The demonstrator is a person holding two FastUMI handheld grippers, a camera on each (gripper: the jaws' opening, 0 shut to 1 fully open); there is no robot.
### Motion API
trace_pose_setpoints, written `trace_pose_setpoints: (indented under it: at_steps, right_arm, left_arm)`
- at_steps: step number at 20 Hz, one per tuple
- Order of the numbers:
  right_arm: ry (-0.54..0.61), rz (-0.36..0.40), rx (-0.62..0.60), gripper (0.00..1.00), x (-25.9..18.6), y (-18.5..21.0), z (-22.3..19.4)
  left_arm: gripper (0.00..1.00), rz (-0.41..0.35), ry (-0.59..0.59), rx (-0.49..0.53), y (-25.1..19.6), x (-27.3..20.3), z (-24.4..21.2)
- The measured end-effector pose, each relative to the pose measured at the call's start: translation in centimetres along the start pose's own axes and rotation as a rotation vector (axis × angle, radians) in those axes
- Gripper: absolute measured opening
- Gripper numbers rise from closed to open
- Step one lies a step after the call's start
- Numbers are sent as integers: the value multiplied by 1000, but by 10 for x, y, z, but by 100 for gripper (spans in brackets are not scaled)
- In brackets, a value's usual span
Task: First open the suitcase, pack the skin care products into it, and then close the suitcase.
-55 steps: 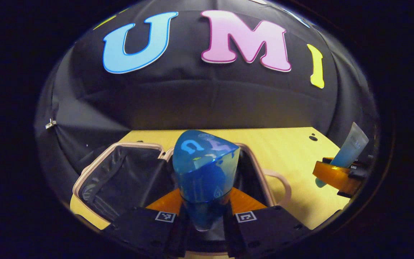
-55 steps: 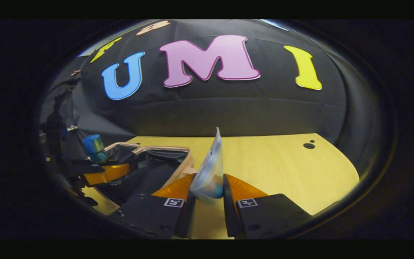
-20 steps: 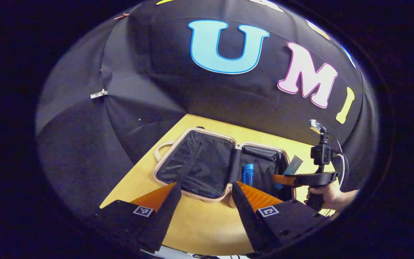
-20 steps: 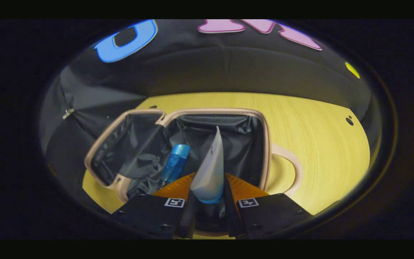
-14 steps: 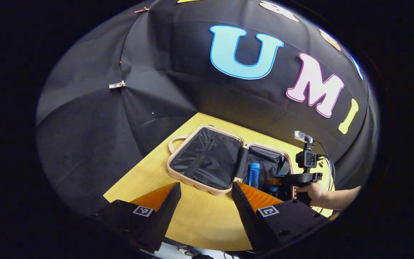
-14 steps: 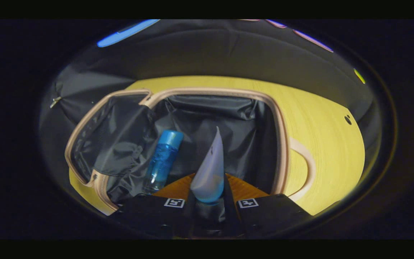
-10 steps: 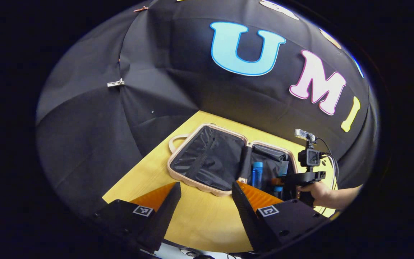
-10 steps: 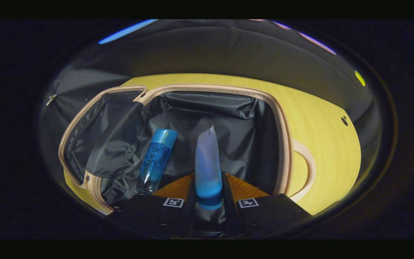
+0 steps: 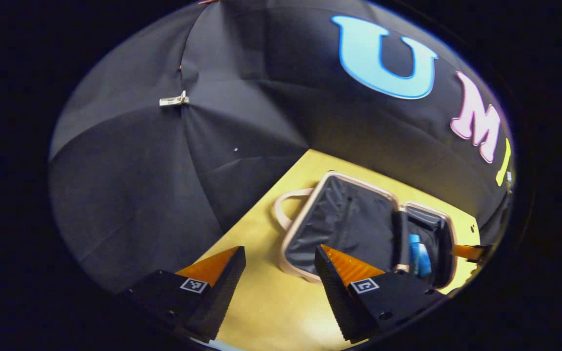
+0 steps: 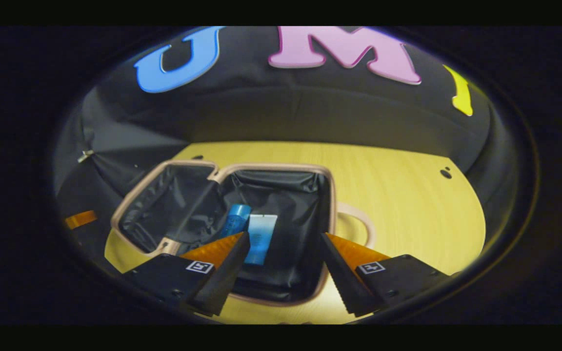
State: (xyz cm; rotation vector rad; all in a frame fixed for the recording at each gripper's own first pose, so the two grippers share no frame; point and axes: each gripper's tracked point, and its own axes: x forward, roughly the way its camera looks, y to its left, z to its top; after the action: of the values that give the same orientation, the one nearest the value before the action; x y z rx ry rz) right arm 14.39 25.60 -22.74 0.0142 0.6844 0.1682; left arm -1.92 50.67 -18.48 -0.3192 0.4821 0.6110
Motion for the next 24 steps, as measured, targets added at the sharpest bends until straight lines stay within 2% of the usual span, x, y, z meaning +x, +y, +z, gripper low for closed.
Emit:
trace_pose_setpoints:
  at_steps: [3,5,6,7,9,11,12,13,14,15,16,17,19,20,21,24]
  right_arm:
    - [-58,23,-27,98,-52,-7,-9]
    - [-49,22,-63,98,-79,-15,-32]
    - [-20,9,-69,98,-90,-20,-49]
    - [20,-3,-58,100,-101,-23,-70]
    - [87,-13,-17,98,-118,-26,-106]
    - [132,-46,-88,97,-120,-44,-131]
    - [164,-70,-126,98,-123,-57,-140]
    - [172,-84,-137,93,-125,-68,-142]
    - [165,-94,-129,98,-127,-75,-138]
    - [159,-104,-117,98,-128,-80,-136]
    - [157,-114,-105,98,-130,-84,-136]
    - [149,-124,-92,98,-132,-87,-135]
    - [137,-140,-61,98,-133,-92,-134]
    - [140,-140,-48,94,-133,-92,-137]
    - [144,-137,-41,98,-134,-91,-139]
    - [135,-130,-51,98,-136,-93,-134]
  left_arm:
    - [90,-65,27,-75,9,47,11]
    - [90,-28,39,-93,25,80,19]
    - [90,-30,48,-116,27,95,22]
    - [90,-58,56,-155,24,109,25]
    - [89,-125,110,-277,9,139,39]
    - [87,-117,117,-374,12,162,39]
    - [83,-145,131,-423,8,170,36]
    - [74,-184,152,-448,2,170,36]
    - [71,-209,168,-438,-1,171,30]
    - [66,-234,173,-422,-3,176,29]
    - [72,-264,187,-415,-6,176,29]
    - [58,-279,207,-411,-10,176,29]
    - [44,-298,231,-414,-19,178,25]
    - [29,-300,220,-411,-20,176,30]
    - [19,-312,196,-410,-23,173,37]
    - [10,-316,137,-314,-28,146,58]
